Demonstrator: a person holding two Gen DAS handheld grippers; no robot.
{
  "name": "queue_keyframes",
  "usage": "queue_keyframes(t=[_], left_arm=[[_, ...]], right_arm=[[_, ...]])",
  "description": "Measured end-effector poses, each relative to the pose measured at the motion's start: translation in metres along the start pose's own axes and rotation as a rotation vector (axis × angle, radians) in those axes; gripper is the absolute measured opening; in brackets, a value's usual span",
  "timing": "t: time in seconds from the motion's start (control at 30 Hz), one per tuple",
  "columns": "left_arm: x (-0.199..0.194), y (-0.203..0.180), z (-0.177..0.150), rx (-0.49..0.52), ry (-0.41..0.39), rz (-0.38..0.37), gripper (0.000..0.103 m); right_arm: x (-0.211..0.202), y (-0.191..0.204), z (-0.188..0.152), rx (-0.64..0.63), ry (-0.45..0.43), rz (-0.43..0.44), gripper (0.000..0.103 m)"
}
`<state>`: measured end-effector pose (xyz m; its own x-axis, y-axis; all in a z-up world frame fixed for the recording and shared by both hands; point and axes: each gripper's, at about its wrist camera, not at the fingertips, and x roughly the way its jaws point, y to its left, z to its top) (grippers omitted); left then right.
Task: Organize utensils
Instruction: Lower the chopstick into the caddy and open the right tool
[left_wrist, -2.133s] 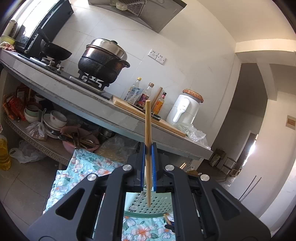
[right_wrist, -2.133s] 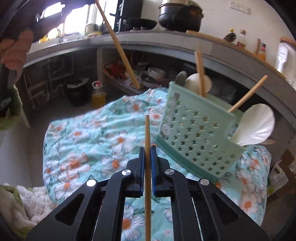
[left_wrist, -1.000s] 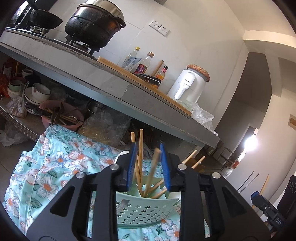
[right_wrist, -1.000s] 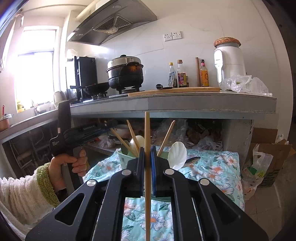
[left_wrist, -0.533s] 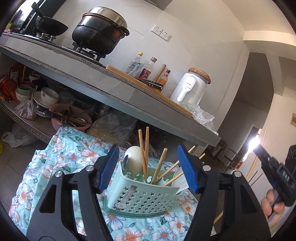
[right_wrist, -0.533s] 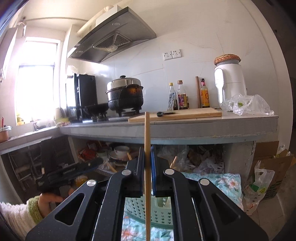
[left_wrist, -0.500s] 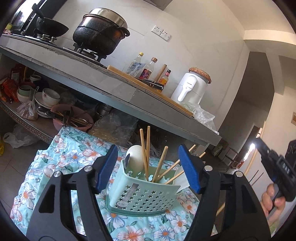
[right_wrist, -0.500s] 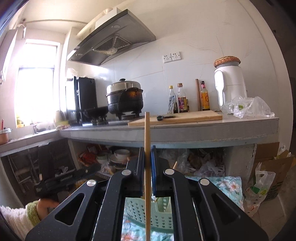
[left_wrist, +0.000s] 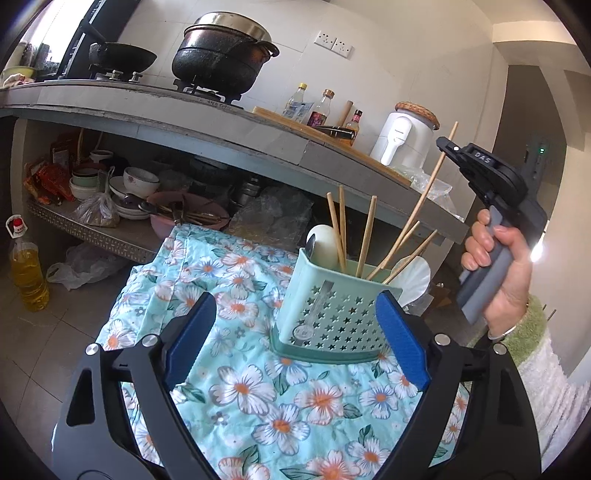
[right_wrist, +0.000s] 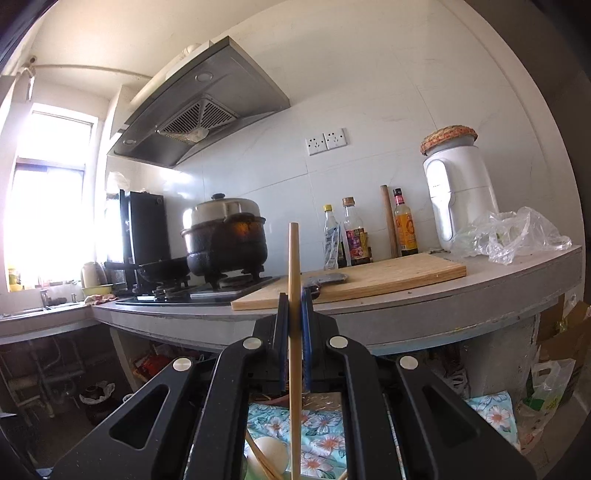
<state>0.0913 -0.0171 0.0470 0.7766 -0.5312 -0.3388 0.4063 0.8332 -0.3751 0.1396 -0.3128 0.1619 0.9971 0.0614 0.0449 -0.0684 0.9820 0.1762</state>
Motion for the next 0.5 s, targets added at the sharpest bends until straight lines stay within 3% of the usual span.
queue_keyframes(t=[0.23,0.4,0.5], left_arm=[[-0.004,0.010,-0.016,-0.007,0.018,0.037,0.086],[-0.006,0.008,-0.014,0.025,-0.003,0.057,0.089],[-0.006,0.005,-0.013,0.033,-0.008,0.058,0.089]], right_arm=[[0.026,0.002,-0.059,-0.067,0.096,-0.043,0.007],[0.006,-0.002,-0.070,-0.067,0.114,-0.030,0.008],[-0.006,-0.005,-0.068,-0.055,0.114,-0.025,0.025]])
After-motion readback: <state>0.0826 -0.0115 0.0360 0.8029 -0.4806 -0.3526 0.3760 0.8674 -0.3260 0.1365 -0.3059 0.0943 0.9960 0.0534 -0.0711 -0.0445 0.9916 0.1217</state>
